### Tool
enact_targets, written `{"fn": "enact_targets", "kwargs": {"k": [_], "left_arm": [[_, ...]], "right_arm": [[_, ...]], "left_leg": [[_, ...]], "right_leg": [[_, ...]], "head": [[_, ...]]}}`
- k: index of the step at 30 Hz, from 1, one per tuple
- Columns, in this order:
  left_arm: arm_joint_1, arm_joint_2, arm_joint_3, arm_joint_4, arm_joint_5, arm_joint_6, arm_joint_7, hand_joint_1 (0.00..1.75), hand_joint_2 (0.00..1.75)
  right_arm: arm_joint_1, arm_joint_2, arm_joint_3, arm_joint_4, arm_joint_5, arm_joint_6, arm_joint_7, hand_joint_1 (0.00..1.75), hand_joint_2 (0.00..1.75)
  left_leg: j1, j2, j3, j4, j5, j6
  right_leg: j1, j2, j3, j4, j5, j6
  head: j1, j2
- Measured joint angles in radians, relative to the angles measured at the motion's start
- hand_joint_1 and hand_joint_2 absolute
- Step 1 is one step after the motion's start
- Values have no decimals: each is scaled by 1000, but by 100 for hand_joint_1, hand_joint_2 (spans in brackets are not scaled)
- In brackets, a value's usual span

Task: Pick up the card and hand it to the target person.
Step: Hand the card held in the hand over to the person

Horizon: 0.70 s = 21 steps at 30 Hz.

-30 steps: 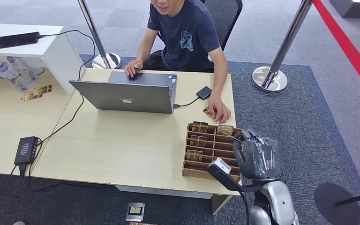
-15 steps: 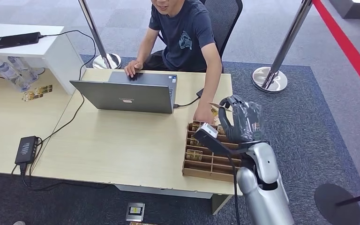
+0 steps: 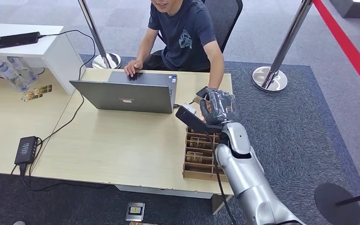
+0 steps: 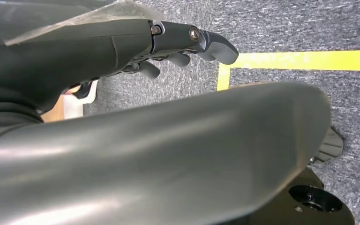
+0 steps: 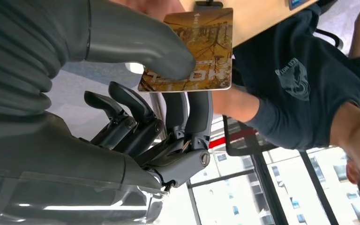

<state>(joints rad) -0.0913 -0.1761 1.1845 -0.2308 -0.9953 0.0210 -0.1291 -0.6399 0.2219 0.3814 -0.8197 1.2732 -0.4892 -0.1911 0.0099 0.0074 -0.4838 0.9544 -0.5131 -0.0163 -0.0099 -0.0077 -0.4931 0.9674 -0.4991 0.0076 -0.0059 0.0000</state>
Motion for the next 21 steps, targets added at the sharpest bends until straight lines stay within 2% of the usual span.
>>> {"fn": "enact_targets", "kwargs": {"k": [1,6,11,17,21], "left_arm": [[0,0,0,0,-4,-2,0,0,0],[-2,0,-1,0,-26,-11,-8,0,0],[-5,1,-2,0,-35,-20,-33,0,0],[-10,3,-7,0,-44,-28,-56,0,0],[-11,4,-7,0,-46,-28,-60,0,0]], "right_arm": [[-6,1,0,16,2,-2,6,0,175],[-27,4,-12,77,8,-18,23,0,175],[-15,3,-22,72,39,-23,37,0,175],[97,-20,-42,-111,106,7,72,0,175],[237,-38,-65,-301,132,-25,86,0,175]], "left_leg": [[0,0,0,0,0,0],[0,0,0,0,0,0],[0,0,0,0,0,0],[0,0,0,0,0,0],[0,-1,-1,0,-1,1]], "right_leg": [[0,0,0,0,0,0],[0,0,0,0,0,0],[0,0,-1,0,0,0],[0,0,-1,0,0,0],[0,0,-2,-1,0,1]], "head": [[0,0],[0,0],[0,0],[0,0],[0,0]]}}
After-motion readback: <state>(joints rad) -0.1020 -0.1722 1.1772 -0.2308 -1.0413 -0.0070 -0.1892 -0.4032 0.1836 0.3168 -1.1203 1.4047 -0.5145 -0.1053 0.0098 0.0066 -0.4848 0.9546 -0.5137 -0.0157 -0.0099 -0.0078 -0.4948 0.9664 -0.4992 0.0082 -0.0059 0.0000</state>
